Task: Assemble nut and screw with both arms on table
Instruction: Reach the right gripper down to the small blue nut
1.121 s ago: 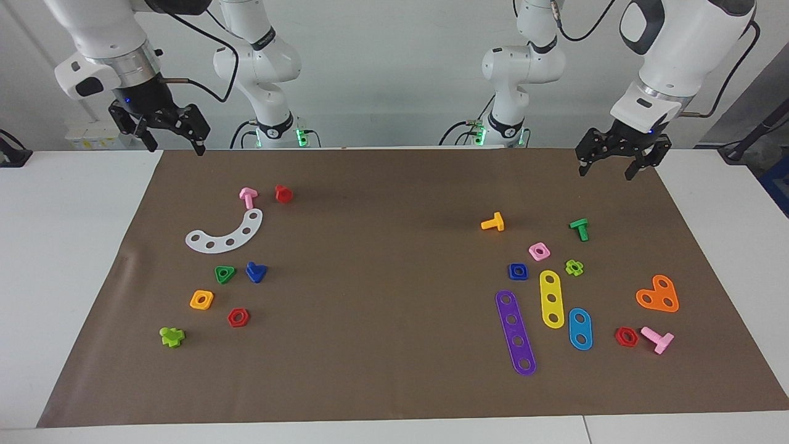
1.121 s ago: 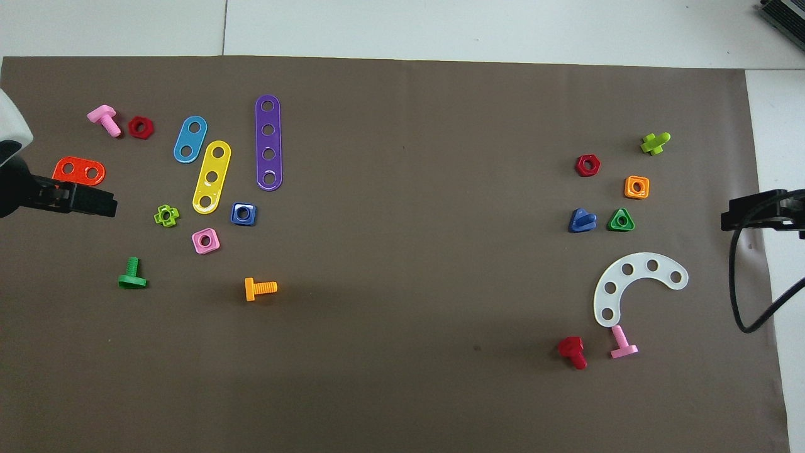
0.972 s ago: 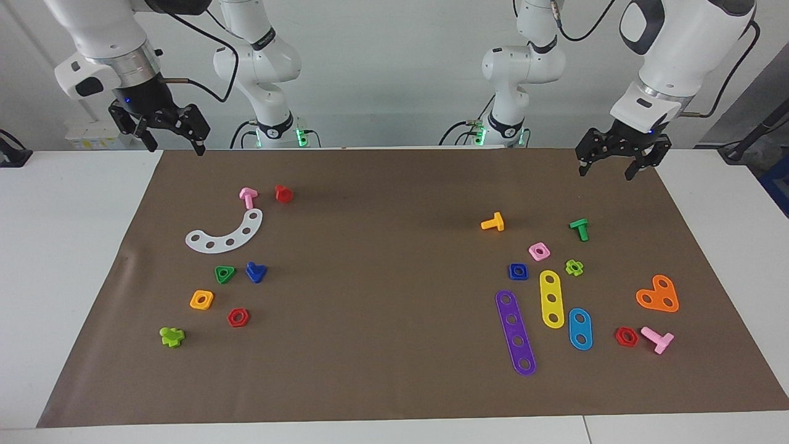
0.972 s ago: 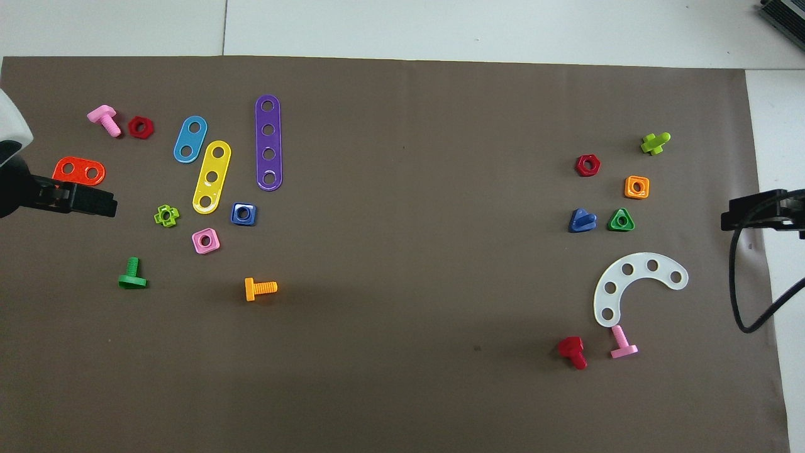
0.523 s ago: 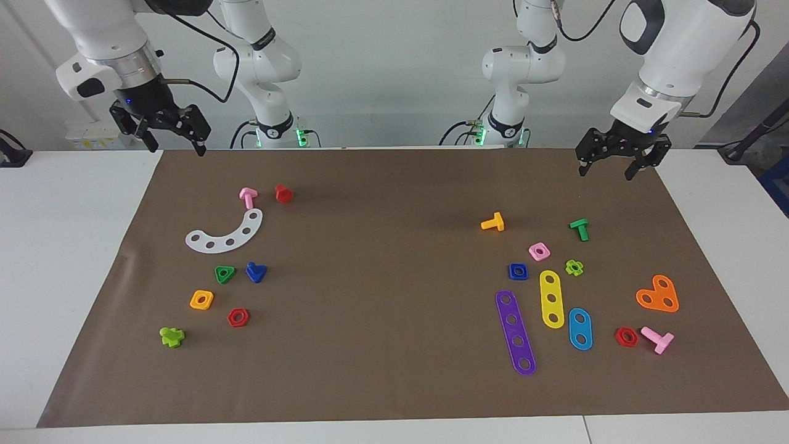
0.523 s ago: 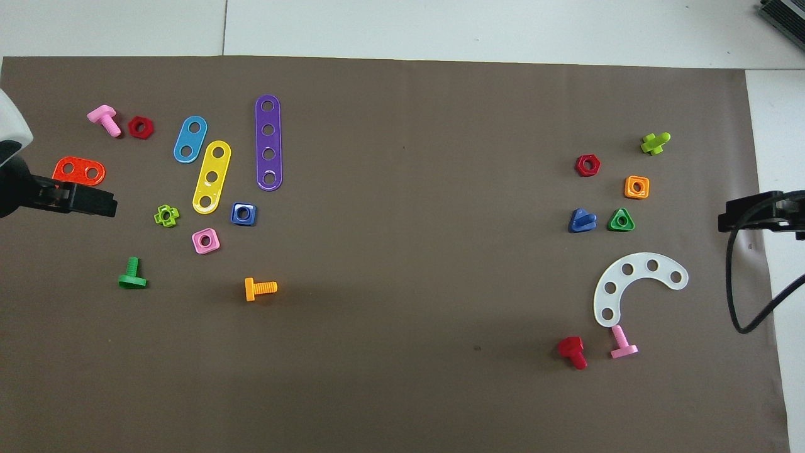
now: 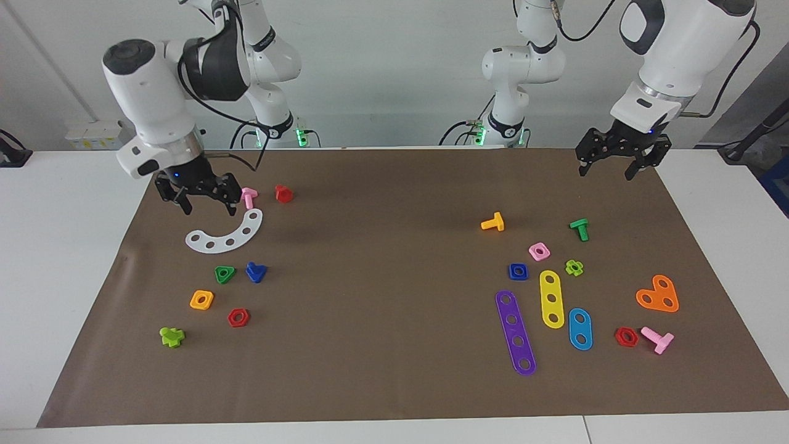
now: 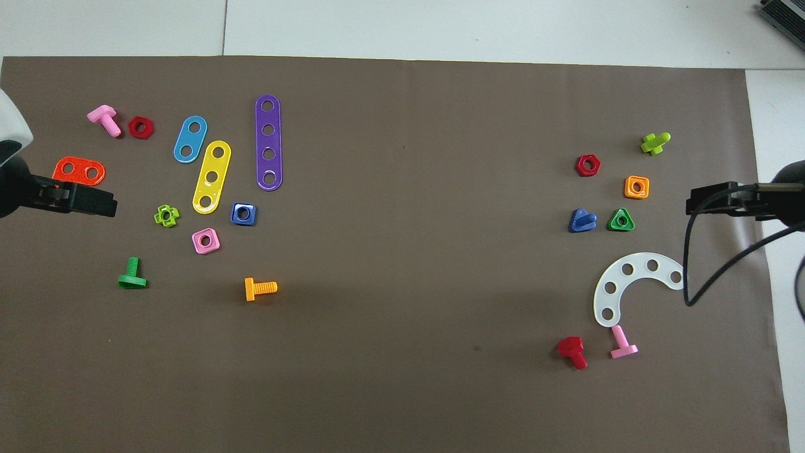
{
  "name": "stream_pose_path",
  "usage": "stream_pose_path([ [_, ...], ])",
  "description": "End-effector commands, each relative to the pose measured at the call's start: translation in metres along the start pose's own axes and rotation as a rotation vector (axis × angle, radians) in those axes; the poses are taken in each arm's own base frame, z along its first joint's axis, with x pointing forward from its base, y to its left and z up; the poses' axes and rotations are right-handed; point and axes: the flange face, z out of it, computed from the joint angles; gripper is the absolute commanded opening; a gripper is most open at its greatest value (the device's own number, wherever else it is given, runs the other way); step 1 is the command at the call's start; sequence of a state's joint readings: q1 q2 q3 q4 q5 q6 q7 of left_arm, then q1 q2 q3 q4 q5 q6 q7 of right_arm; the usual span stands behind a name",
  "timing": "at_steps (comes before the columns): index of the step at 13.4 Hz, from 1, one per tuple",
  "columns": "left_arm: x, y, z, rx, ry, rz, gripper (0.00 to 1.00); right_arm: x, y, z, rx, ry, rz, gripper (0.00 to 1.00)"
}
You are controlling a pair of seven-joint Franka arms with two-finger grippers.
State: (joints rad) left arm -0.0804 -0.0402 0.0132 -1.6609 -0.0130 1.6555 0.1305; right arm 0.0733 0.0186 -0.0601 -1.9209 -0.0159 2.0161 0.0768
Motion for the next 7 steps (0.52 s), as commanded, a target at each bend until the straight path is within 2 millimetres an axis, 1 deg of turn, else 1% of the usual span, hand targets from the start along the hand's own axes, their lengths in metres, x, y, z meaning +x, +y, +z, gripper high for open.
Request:
stream_pose_path([
  [1,-0.010,-0.001,-0.001,0.018,0.000,0.005,1.00,0.022,-0.004,0.061,0.014,0.003,-0.018,1.00],
  [2,-0.010,-0.001,-0.001,0.018,0.000,0.005,1.00,0.023,-0.009,0.084,0.012,0.000,-0.052,1.00],
  [3,-0.010,-0.001,-0.001,0.018,0.000,0.005,1.00,0.017,-0.018,0.107,0.013,-0.006,-0.091,1.00],
  [4,-0.010,-0.001,-0.001,0.018,0.000,0.005,1.00,0.012,-0.021,0.126,0.013,0.014,-0.098,1.00],
  [5,-0.010,-0.001,-0.001,0.018,0.000,0.005,1.00,0.006,-0.021,0.139,0.014,0.034,-0.100,1.00],
  [7,-0.010,-0.001,-0.001,0.018,0.000,0.005,1.00,-0.001,-0.022,0.157,0.013,0.030,-0.109,1.00],
])
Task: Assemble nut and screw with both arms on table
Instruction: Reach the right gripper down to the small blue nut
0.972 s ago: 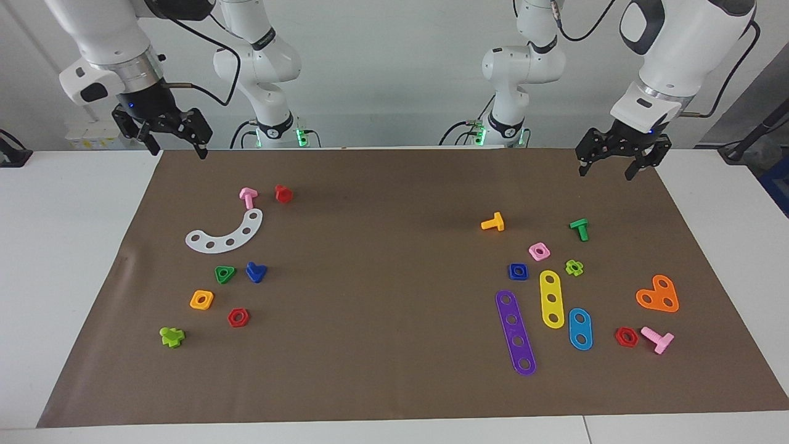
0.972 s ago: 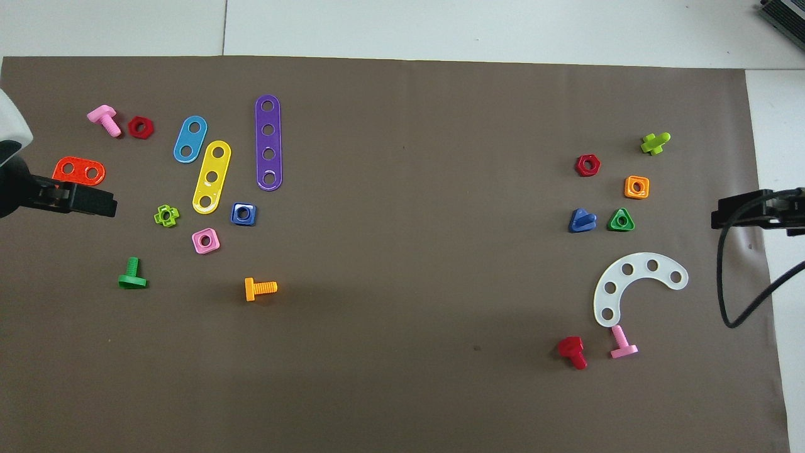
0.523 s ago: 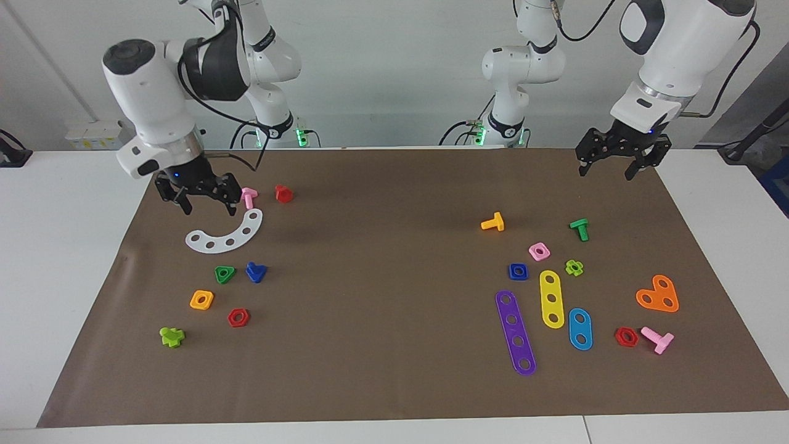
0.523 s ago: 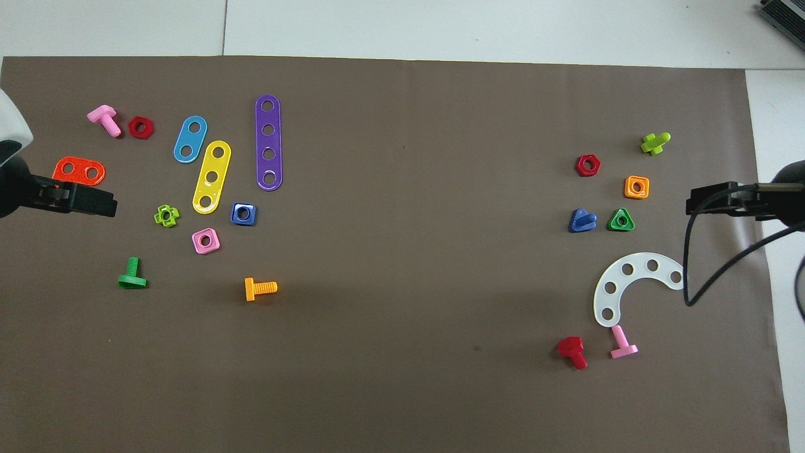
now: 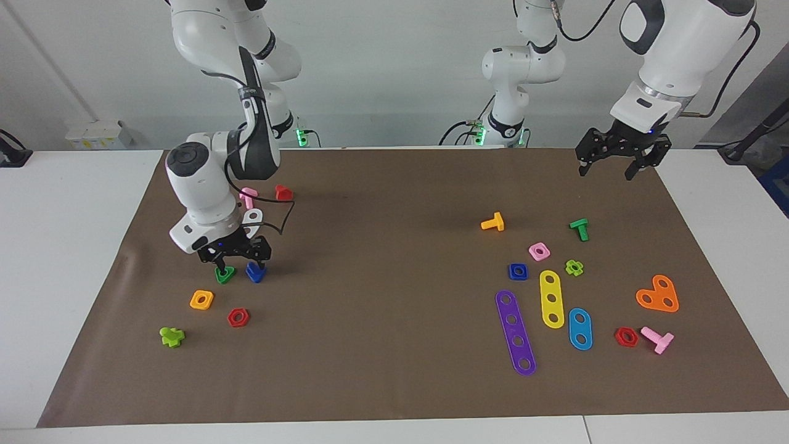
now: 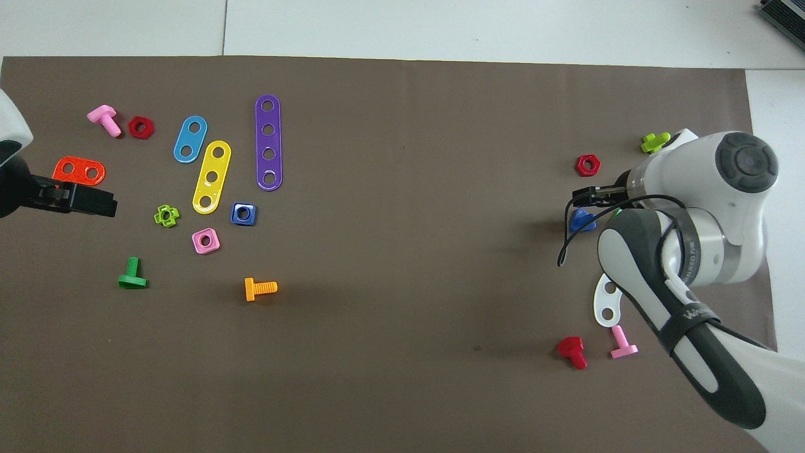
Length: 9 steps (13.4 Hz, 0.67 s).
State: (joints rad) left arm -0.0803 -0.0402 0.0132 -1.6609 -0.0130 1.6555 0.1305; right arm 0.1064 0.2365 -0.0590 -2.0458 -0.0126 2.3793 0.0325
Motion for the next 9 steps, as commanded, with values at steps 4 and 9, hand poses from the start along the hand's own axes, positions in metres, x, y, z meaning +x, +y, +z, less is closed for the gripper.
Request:
stream_pose_path([
  [4,-0.010,-0.001,-0.001,0.018,0.000,0.005,1.00,-0.020,0.005,0.024,0.014,0.027,-0.047,0.95],
  [9,-0.010,-0.001,-0.001,0.018,0.000,0.005,1.00,-0.020,0.004,0.031,0.013,0.029,-0.049,0.30],
])
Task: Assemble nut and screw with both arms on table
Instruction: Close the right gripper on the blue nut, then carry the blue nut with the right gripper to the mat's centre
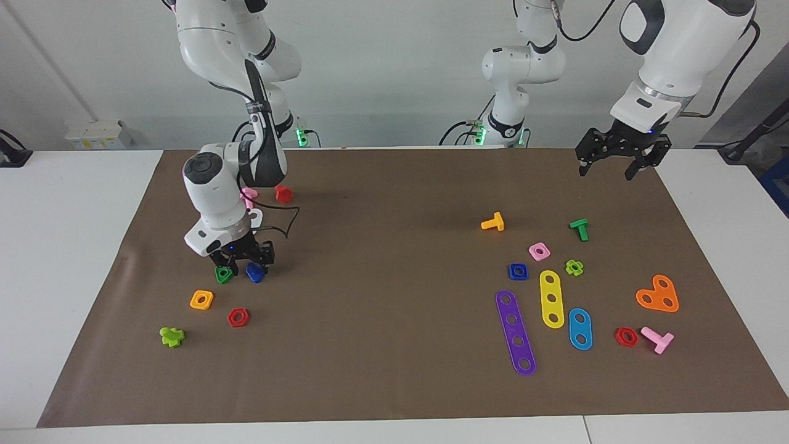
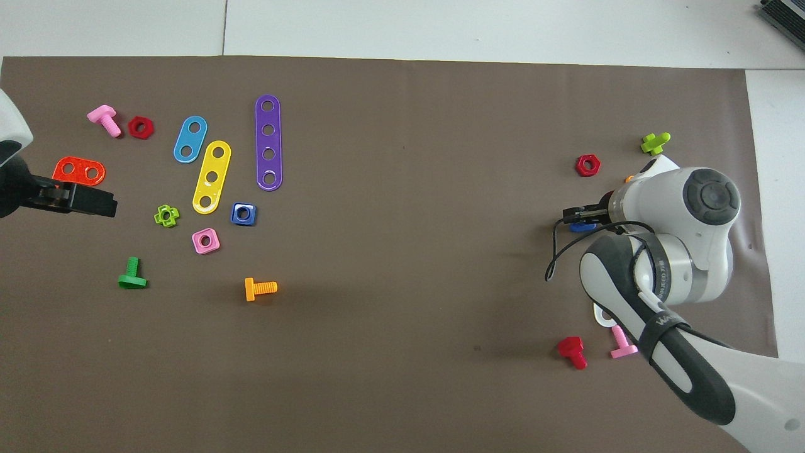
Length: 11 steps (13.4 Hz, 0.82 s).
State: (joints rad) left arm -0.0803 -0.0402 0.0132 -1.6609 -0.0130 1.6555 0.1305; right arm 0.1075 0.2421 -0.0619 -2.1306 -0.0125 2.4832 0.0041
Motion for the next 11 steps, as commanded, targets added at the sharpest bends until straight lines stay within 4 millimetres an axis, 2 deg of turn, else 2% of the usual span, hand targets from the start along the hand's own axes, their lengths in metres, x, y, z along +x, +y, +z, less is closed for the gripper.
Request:
stream_pose_path([
  [1,-0.010,-0.001,-0.001,0.018,0.000,0.005,1.00,-0.004,0.003,0.005,0.013,0.009,-0.021,0.12],
  [2,-0.010,-0.001,-0.001,0.018,0.000,0.005,1.00,-0.004,0.004,0.005,0.013,0.008,-0.021,0.00],
  [5,-0.010,-0.001,-0.001,0.018,0.000,0.005,1.00,-0.005,0.004,0.005,0.013,0.003,-0.018,0.00],
  [7,-0.010,-0.001,-0.001,0.018,0.000,0.005,1.00,0.000,0.002,-0.007,0.014,0.009,-0.022,0.00],
  [8,-0.010,-0.001,-0.001,0.018,0.000,0.005,1.00,0.006,-0.001,-0.024,0.016,0.006,-0.021,0.00],
  [10,-0.010,-0.001,-0.001,0.018,0.000,0.005,1.00,0.023,-0.003,-0.073,0.020,0.026,0.001,0.00],
  [11,-0.010,-0.001,-0.001,0.018,0.000,0.005,1.00,0.034,-0.021,-0.094,0.027,0.042,0.002,0.00],
])
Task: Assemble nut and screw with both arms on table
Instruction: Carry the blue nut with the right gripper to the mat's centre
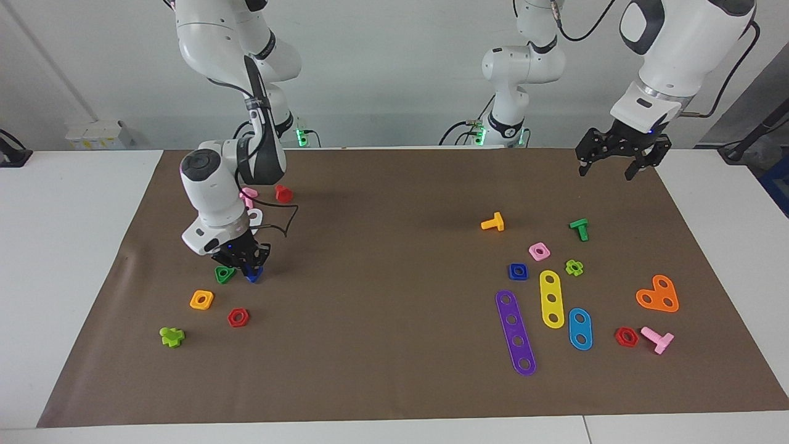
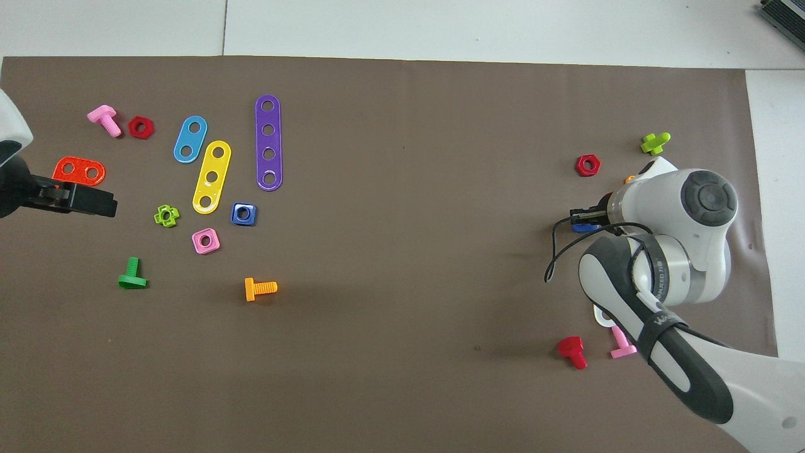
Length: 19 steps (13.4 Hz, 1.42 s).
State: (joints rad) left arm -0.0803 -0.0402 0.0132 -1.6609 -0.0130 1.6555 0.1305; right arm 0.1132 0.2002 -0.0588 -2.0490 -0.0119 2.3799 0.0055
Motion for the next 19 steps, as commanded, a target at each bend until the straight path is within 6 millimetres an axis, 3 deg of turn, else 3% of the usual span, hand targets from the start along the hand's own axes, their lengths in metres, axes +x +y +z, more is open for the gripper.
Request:
stream_pose_path([
  [1,-0.010,-0.001,-0.001,0.018,0.000,0.005,1.00,0.026,-0.035,-0.064,0.029,0.024,0.016,0.00],
  [3,-0.010,-0.001,-0.001,0.018,0.000,0.005,1.00,0.040,-0.084,-0.101,0.031,0.022,0.052,0.00],
  [6,-0.010,-0.001,-0.001,0.018,0.000,0.005,1.00,0.039,-0.178,-0.117,0.058,0.052,0.109,0.00],
  [9,-0.010,-0.001,-0.001,0.018,0.000,0.005,1.00,0.033,-0.268,-0.090,0.080,0.063,0.116,0.00],
  [10,-0.010,-0.001,-0.001,0.018,0.000,0.005,1.00,0.031,-0.289,-0.076,0.085,0.068,0.125,0.00],
  [13,-0.010,-0.001,-0.001,0.018,0.000,0.005,1.00,0.015,-0.330,-0.031,0.072,0.071,0.111,0.00],
  [19,-0.010,-0.001,-0.001,0.018,0.000,0.005,1.00,-0.014,-0.334,0.030,0.063,0.071,0.093,0.00],
])
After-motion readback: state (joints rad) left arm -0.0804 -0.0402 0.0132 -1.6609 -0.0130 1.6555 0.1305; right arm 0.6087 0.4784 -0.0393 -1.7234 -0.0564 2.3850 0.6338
